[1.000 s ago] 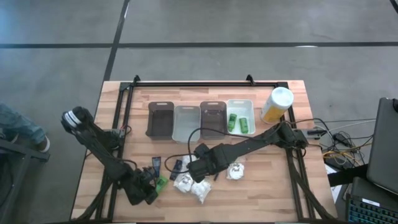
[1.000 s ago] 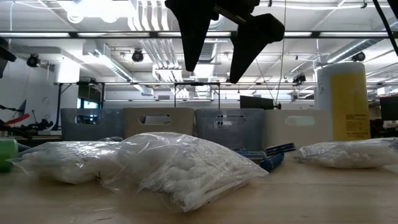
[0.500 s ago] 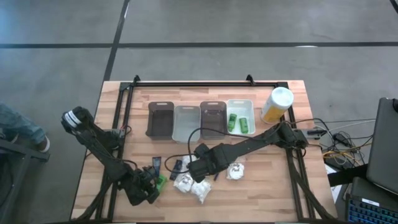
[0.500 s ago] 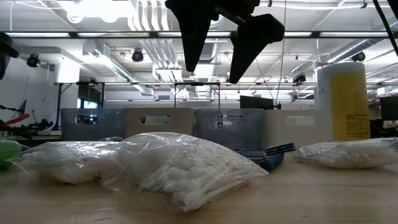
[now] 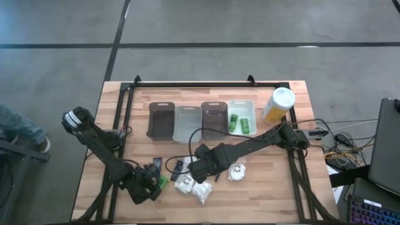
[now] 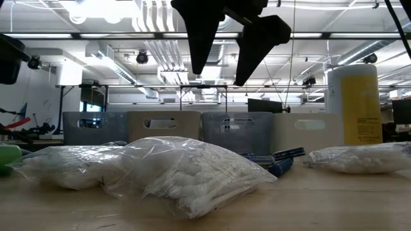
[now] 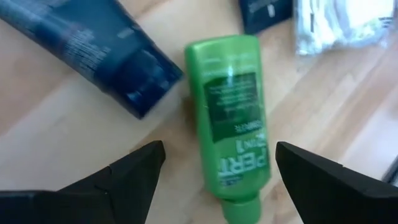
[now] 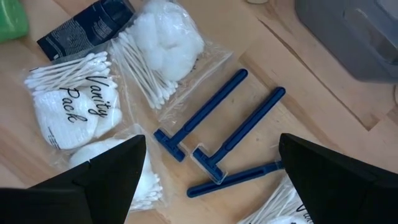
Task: Pick & Place Travel size toiletries
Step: Put the green shampoo into the white bin, then put the blue shave cream into the left black bin
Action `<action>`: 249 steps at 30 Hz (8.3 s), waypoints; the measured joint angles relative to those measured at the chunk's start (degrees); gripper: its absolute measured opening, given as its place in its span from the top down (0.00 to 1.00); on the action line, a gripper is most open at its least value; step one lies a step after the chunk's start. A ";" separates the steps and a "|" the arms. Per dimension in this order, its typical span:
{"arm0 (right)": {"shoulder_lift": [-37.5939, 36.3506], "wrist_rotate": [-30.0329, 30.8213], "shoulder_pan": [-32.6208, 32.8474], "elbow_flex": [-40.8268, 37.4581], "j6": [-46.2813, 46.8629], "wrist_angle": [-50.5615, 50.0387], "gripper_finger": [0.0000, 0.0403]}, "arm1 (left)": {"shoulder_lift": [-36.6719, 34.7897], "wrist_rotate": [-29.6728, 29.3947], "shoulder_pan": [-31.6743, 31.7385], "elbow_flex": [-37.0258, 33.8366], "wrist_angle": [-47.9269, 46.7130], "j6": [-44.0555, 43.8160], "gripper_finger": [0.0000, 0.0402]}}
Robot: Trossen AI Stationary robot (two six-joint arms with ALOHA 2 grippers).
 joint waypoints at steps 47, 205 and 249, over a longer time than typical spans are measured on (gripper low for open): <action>0.00 -0.15 -0.09 0.00 1.11 0.82 0.10 | 5.88 -2.55 -0.33 4.35 -3.59 43.60 0.45; -35.06 25.38 -22.91 -54.89 16.06 8.50 0.55 | -13.73 -27.30 0.39 9.09 -30.82 20.13 0.21; -35.04 20.18 -9.66 -28.49 -0.69 10.08 0.10 | -14.83 -28.72 2.05 8.24 -34.01 19.70 0.21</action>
